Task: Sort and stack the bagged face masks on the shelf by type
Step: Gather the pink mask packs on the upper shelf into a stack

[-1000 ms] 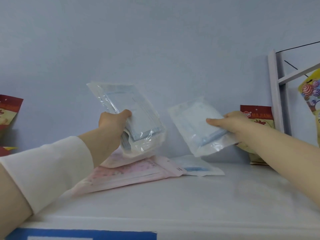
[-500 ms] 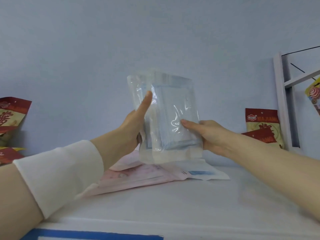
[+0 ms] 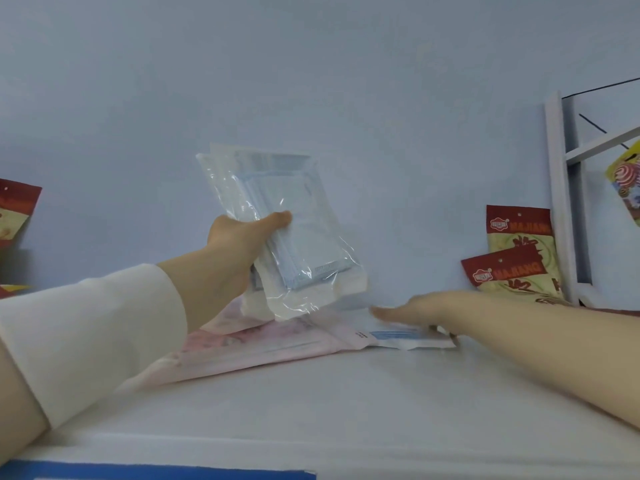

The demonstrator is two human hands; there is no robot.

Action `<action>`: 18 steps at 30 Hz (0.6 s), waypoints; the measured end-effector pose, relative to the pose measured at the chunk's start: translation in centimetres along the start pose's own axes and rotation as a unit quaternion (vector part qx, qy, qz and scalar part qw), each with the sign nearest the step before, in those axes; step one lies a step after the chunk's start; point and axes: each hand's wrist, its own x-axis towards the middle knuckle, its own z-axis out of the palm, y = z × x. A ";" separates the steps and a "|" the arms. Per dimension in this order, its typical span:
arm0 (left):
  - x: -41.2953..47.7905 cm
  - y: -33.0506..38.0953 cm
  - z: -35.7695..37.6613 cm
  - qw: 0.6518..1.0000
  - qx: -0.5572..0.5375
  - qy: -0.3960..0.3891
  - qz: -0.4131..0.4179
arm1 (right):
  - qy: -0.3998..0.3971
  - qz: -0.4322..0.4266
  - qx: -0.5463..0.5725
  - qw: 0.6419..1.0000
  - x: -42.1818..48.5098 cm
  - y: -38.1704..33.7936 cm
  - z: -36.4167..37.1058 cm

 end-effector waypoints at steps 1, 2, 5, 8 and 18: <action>-0.1 0.0 0.1 1.000 0.001 -0.002 -0.003 | -0.001 0.006 -0.017 1.000 0.3 -0.2 0.5; -0.1 -0.1 0.1 1.000 0.001 -0.007 -0.005 | 0.007 0.006 -0.028 1.000 0.7 -0.4 0.6; -0.2 -0.3 0.1 1.000 0.009 -0.016 -0.004 | 0.018 0.030 0.046 0.998 1.8 -0.5 -0.1; -0.1 -0.3 0.1 1.000 0.013 -0.014 -0.001 | 0.025 0.043 0.161 0.986 2.7 0.1 -1.0; -0.6 -0.1 0.2 1.000 -0.008 -0.015 -0.018 | 0.179 -0.135 0.500 0.836 1.0 2.3 -7.1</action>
